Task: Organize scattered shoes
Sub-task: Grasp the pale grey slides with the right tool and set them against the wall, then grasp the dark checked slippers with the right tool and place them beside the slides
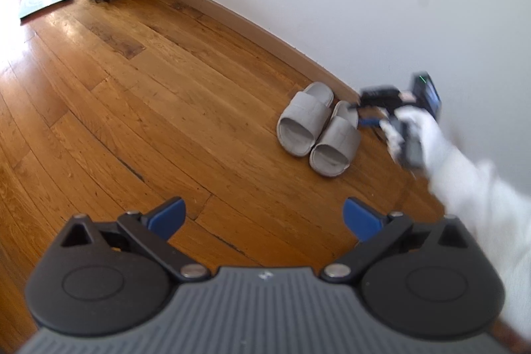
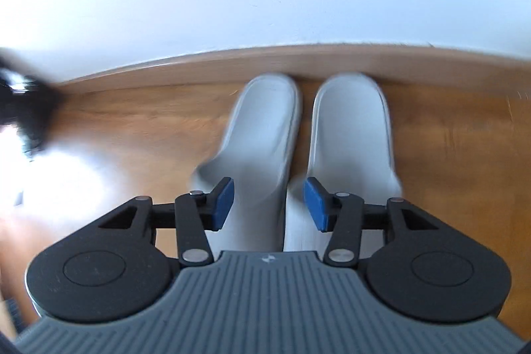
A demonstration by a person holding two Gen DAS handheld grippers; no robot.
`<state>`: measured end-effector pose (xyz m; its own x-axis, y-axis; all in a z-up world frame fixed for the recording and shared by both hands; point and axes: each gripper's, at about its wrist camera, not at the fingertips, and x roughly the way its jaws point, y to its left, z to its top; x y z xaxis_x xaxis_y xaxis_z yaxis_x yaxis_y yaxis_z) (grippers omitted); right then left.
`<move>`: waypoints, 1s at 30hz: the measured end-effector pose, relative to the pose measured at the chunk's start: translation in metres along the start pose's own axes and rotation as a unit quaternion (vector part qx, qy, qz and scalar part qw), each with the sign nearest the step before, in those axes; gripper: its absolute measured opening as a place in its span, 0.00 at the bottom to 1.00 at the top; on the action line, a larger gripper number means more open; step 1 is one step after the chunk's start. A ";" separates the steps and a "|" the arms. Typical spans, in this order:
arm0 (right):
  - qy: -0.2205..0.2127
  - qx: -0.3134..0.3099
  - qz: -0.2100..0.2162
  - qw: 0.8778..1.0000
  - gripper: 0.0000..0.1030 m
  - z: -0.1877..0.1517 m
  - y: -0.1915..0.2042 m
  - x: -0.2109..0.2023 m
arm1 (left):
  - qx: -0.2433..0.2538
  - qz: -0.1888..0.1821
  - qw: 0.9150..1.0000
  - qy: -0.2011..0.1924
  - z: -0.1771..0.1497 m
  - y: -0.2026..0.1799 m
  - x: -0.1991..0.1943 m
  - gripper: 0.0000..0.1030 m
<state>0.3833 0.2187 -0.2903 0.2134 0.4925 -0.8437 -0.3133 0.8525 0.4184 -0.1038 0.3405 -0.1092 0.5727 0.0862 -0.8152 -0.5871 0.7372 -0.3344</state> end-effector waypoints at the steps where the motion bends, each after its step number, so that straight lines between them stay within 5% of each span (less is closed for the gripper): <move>1: 0.010 0.001 0.001 1.000 0.49 -0.015 -0.009 -0.012 | -0.005 -0.005 1.000 -0.004 0.000 0.000 -0.002 1.00; 3: 0.033 0.006 -0.003 0.999 0.56 -0.050 -0.034 -0.043 | -0.012 -0.018 1.000 -0.016 0.002 -0.002 -0.005 1.00; 7: 0.106 0.058 -0.077 0.990 0.58 -0.136 -0.104 -0.089 | -0.016 -0.046 0.998 -0.037 0.006 -0.011 -0.010 1.00; 11: 0.170 0.078 -0.132 0.974 0.58 -0.203 -0.148 -0.087 | -0.013 -0.068 0.997 -0.042 0.003 -0.020 -0.011 1.00; 14: 0.170 0.084 -0.121 0.974 0.58 -0.233 -0.148 -0.073 | -0.015 -0.075 0.996 -0.045 -0.001 -0.021 -0.014 1.00; 17: 0.163 0.083 -0.156 0.971 0.53 -0.253 -0.156 -0.058 | -0.015 -0.072 0.996 -0.047 -0.004 -0.019 -0.016 1.00; 18: 0.158 0.084 -0.160 0.971 0.49 -0.249 -0.157 -0.055 | -0.015 -0.071 0.996 -0.047 -0.005 -0.017 -0.018 1.00; 19: 0.152 0.084 -0.160 0.972 0.26 -0.240 -0.156 -0.054 | -0.016 -0.070 0.996 -0.046 -0.006 -0.015 -0.018 1.00; 30: 0.081 0.080 -0.162 0.980 0.21 -0.139 -0.148 -0.042 | -0.009 -0.050 0.999 -0.021 -0.006 -0.011 -0.006 1.00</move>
<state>0.2924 0.0477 -0.3631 0.1247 0.1683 -0.9778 -0.1011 0.9825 0.1562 -0.1042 0.3277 -0.1040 0.6516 0.0414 -0.7575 -0.5368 0.7307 -0.4218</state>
